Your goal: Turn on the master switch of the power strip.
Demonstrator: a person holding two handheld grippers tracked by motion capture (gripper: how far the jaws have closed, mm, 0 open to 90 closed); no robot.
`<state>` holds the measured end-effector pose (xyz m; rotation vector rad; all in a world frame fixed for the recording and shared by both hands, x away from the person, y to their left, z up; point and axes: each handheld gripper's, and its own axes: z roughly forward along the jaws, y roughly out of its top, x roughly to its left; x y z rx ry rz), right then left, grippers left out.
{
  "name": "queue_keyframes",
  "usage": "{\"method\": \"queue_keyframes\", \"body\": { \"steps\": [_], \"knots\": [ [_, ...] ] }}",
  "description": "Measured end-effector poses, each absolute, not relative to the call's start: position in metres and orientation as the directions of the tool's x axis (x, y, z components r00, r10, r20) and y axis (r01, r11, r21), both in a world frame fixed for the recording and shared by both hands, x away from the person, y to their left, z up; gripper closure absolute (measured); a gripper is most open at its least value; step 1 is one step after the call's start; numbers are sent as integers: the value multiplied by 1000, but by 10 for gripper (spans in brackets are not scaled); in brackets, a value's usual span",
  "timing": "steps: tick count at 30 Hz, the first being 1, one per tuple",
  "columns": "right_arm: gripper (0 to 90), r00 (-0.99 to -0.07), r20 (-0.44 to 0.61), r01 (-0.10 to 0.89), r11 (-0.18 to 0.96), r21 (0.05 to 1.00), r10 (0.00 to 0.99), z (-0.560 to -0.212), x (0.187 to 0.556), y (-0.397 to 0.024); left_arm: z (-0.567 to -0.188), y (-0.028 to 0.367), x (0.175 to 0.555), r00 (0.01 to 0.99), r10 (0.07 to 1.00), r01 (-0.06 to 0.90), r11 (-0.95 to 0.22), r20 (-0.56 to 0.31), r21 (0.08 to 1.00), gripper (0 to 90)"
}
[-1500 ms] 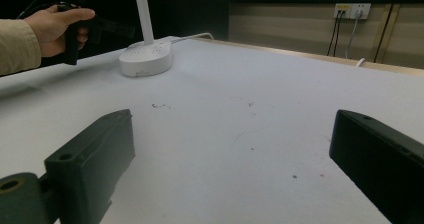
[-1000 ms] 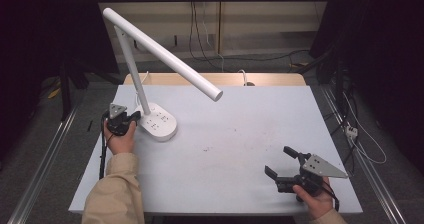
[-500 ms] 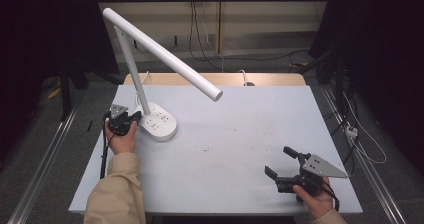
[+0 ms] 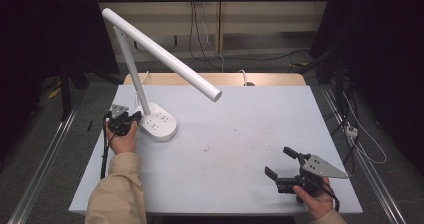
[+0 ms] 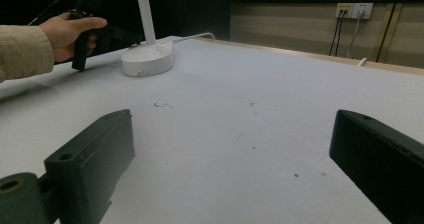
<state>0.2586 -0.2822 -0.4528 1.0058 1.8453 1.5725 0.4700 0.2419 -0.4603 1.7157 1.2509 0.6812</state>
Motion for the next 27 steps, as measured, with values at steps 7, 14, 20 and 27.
{"method": "queue_keyframes", "body": {
  "steps": [7,14,20,27],
  "knots": [
    [32,-594,80,205,54,977,800,-452,258,-282,-460,240,470,336,940,459,-111,-56,882,900],
    [32,-597,80,204,54,977,798,-452,258,-282,-460,238,470,330,943,457,-124,-38,881,900],
    [33,-596,81,204,53,978,799,-452,258,-282,-460,237,470,328,945,457,-139,-22,878,900],
    [33,-599,80,203,54,978,797,-452,258,-282,-460,236,470,322,947,463,-138,-21,876,900]
  ]
}}
